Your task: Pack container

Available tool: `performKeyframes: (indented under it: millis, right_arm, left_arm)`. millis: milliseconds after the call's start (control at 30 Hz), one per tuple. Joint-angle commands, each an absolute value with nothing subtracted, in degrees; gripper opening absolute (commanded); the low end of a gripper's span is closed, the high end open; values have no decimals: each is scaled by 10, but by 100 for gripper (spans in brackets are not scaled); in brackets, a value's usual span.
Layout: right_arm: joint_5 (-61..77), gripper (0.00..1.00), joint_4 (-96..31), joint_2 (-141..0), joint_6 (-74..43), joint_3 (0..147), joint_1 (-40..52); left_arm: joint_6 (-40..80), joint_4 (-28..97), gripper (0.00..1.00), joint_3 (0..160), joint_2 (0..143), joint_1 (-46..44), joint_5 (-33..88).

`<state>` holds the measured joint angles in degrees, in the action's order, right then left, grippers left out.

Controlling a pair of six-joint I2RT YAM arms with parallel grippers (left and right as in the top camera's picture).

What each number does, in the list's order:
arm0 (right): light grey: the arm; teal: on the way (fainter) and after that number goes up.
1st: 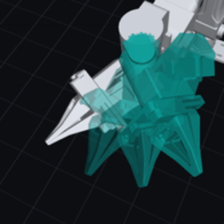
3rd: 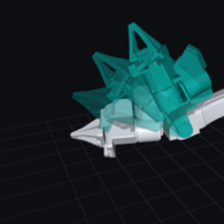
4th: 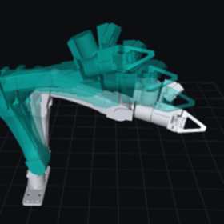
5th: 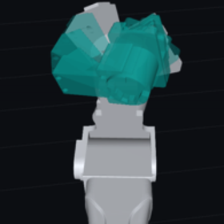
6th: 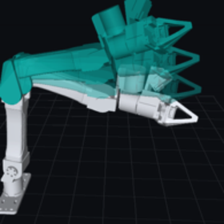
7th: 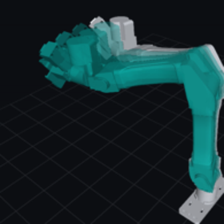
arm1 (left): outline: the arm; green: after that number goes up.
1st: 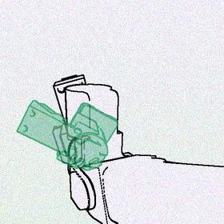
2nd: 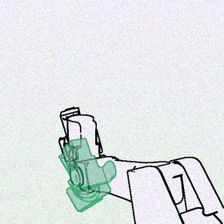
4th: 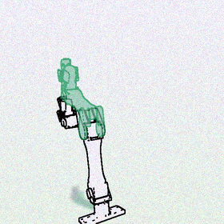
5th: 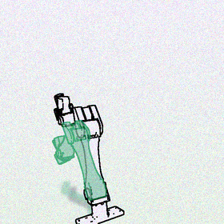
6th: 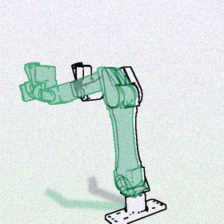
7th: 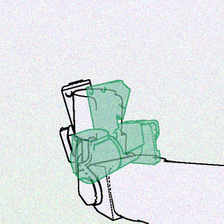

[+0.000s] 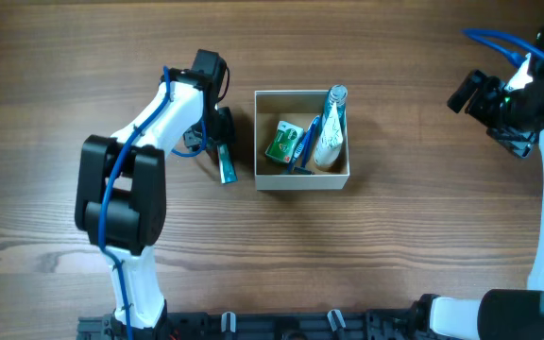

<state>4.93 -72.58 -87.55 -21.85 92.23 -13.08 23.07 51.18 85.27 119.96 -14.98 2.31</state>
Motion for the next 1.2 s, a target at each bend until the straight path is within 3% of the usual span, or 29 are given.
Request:
performKeyframes:
  millis: [0, 67, 133, 167, 400, 533, 667, 833, 867, 900, 933, 967, 1067, 1167]
  right_arm:
    - [50, 100, -724, -882, -225, 922, -132]
    - [50, 100, -724, -882, -225, 922, -132]
    - [50, 100, -724, -882, -225, 922, -132]
    - [50, 100, -724, -882, -225, 922, -132]
    - [50, 100, -724, -882, -225, 922, -132]
    - [50, 100, -724, -882, -225, 922, -132]
    - [50, 100, -724, -882, -225, 922, -132]
    - [50, 100, -724, -882, -225, 922, -132]
    - [50, 100, -724, -882, -225, 922, -132]
    - [50, 100, -724, -882, -225, 922, -132]
    - [50, 100, -724, -882, -225, 922, -132]
    - [50, 100, -724, -882, -225, 922, -132]
    - [50, 100, -724, -882, -225, 922, -132]
    - [50, 100, -724, -882, -225, 922, -132]
  left_arm:
    - [246, 498, 56, 851, 1224, -150, 47]
    - [246, 500, 43, 851, 1227, -150, 47]
    - [249, 501, 14, 851, 1226, -150, 48]
    - [248, 502, 9, 851, 1224, -150, 49]
    - [197, 561, 7, 896, 1069, -159, 51]
    - [108, 473, 8, 899, 949, -239, 56]
    - [46, 430, 8, 898, 983, -316, -13]
    - [50, 414, 6, 898, 1090, -335, -24]
    - [49, 416, 16, 899, 1101, -335, -24]
    - [49, 417, 36, 899, 1102, -336, -24]
    - [49, 427, 84, 901, 1093, -336, -24]
    - [50, 446, 100, 907, 1070, -336, -25]
    - [50, 508, 100, 932, 1014, -325, -27]
    - [143, 592, 100, 941, 924, -281, -91]
